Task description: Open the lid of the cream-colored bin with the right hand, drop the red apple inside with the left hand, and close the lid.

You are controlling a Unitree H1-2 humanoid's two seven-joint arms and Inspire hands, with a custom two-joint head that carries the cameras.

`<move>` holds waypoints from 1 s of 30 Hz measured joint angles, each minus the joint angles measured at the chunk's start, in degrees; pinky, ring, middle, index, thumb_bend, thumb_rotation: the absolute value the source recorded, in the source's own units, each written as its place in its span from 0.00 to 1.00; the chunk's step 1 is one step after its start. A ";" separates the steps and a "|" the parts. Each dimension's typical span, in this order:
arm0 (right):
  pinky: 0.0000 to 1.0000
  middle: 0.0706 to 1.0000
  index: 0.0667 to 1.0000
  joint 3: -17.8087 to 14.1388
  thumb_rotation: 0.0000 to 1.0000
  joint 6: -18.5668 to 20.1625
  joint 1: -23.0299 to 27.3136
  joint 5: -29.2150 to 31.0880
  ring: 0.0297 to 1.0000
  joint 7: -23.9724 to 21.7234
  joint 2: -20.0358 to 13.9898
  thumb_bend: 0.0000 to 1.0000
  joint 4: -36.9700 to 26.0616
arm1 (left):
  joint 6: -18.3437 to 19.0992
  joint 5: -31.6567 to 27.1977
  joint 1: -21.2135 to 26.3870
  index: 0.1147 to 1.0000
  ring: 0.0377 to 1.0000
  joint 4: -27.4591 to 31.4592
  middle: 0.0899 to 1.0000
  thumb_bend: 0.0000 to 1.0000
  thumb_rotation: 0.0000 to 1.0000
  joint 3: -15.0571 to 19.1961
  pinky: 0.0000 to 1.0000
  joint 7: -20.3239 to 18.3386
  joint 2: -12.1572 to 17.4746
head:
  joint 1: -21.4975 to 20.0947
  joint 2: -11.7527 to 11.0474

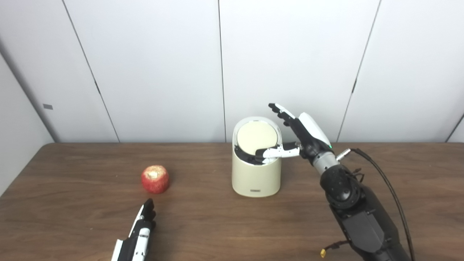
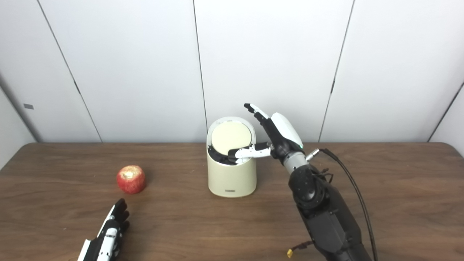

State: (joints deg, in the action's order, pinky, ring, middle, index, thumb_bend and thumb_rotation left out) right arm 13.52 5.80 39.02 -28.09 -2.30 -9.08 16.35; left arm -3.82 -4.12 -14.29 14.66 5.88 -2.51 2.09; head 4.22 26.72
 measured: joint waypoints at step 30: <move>0.80 0.90 0.90 -1.43 0.44 5.16 1.21 0.61 0.88 1.29 2.15 0.88 0.62 | -0.03 -0.01 0.00 1.00 1.00 -0.01 1.00 0.24 0.87 -0.07 1.00 -0.22 0.13 | -0.17 0.26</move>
State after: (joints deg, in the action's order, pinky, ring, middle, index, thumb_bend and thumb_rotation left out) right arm 12.09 10.96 40.23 -27.48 -1.00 -6.92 16.97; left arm -3.85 -4.13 -14.29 14.65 5.81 -2.73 2.23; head 4.04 26.98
